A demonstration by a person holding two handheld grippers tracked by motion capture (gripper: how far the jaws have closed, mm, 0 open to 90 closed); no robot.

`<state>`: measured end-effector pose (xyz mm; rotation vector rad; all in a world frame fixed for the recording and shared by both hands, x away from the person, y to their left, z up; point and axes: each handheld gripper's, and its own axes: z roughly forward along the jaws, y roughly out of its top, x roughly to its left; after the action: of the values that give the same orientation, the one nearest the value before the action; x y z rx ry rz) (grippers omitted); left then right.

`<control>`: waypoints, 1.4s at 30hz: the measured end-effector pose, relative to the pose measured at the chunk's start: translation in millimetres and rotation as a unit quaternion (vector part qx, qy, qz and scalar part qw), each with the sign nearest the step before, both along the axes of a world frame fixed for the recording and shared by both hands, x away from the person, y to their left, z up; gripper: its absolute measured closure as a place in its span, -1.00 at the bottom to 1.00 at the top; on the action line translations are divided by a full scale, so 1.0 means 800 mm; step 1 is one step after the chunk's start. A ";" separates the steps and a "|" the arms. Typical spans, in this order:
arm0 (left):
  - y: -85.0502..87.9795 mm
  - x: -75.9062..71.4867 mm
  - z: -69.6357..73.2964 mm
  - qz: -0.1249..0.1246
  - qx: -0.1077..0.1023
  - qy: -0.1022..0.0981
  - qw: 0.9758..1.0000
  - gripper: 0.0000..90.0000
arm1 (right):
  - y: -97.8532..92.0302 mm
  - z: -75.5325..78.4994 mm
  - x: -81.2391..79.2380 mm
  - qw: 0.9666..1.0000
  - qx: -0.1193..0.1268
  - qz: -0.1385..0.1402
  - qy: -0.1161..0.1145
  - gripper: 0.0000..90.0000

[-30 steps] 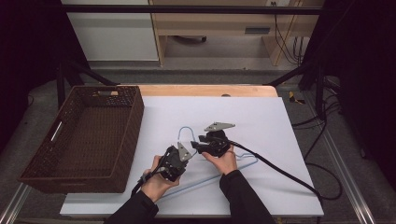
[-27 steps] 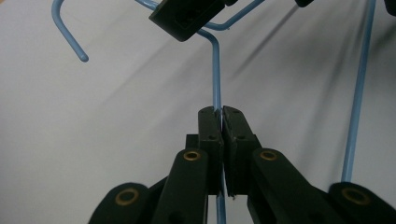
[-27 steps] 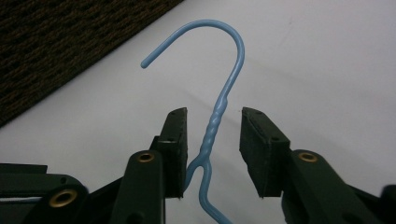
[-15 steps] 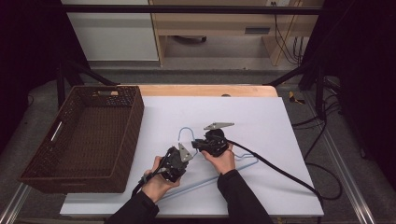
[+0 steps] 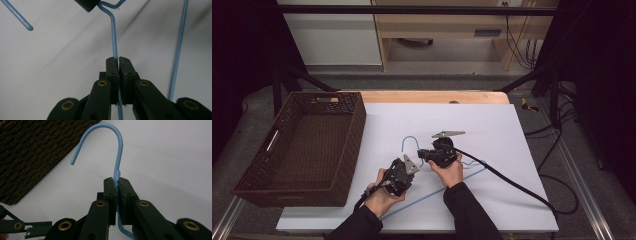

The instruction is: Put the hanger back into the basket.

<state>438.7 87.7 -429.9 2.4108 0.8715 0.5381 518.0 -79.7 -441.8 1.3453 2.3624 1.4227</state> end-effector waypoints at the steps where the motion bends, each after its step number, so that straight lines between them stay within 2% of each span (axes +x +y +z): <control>1: 0.000 0.000 0.000 -0.002 0.000 0.001 1.000 0.92 | 0.000 0.000 0.000 1.000 0.000 0.000 -0.001 0.92; 2: 0.001 0.000 0.001 -0.003 0.000 0.002 1.000 0.90 | 0.000 -0.001 0.000 1.000 0.001 0.000 -0.002 0.92; 3: 0.001 0.001 0.001 -0.007 -0.009 0.002 1.000 0.86 | 0.000 -0.001 -0.001 1.000 0.002 0.002 -0.004 0.92; 4: 0.002 0.001 0.003 -0.008 -0.019 0.004 1.000 0.77 | 0.001 0.000 -0.002 1.000 0.002 0.001 -0.005 0.92; 7: 0.006 0.005 0.005 -0.012 -0.025 0.010 1.000 0.56 | 0.001 0.000 -0.002 1.000 0.001 0.003 -0.008 0.92; 9: 0.009 0.009 0.003 -0.011 -0.039 0.023 0.999 0.43 | 0.000 0.000 -0.002 1.000 0.001 0.006 -0.012 0.92; 10: 0.010 0.013 0.000 -0.014 -0.044 0.036 0.998 0.38 | 0.001 0.000 -0.003 1.000 0.001 0.005 -0.011 0.92; 12: 0.010 0.018 -0.004 -0.021 -0.048 0.053 0.997 0.34 | 0.000 0.000 -0.003 1.000 0.000 0.006 -0.013 0.92; 13: 0.010 0.021 -0.006 -0.023 -0.047 0.064 0.997 0.34 | 0.001 0.001 -0.003 1.000 -0.001 0.006 -0.013 0.92; 19: 0.008 0.026 -0.010 -0.022 -0.049 0.079 0.995 0.57 | 0.000 0.002 -0.005 1.000 0.000 0.009 -0.018 0.92; 25: 0.008 0.026 -0.009 -0.025 -0.058 0.082 0.995 0.84 | 0.000 0.003 -0.006 1.000 -0.002 0.009 -0.021 0.91; 36: 0.008 0.022 -0.006 -0.001 -0.062 0.066 0.996 0.93 | -0.003 0.009 -0.009 0.999 -0.004 0.005 -0.032 0.89; 39: 0.006 0.020 -0.004 0.004 -0.062 0.063 0.996 0.93 | -0.003 0.011 -0.013 0.999 -0.011 0.005 -0.045 0.86; 42: 0.005 0.017 -0.003 0.008 -0.065 0.058 0.996 0.93 | -0.005 0.015 -0.018 0.998 -0.025 0.005 -0.063 0.74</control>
<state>452.7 91.3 -432.2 2.3363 0.9457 0.3394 503.5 -83.6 -429.8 1.1977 2.3110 1.3975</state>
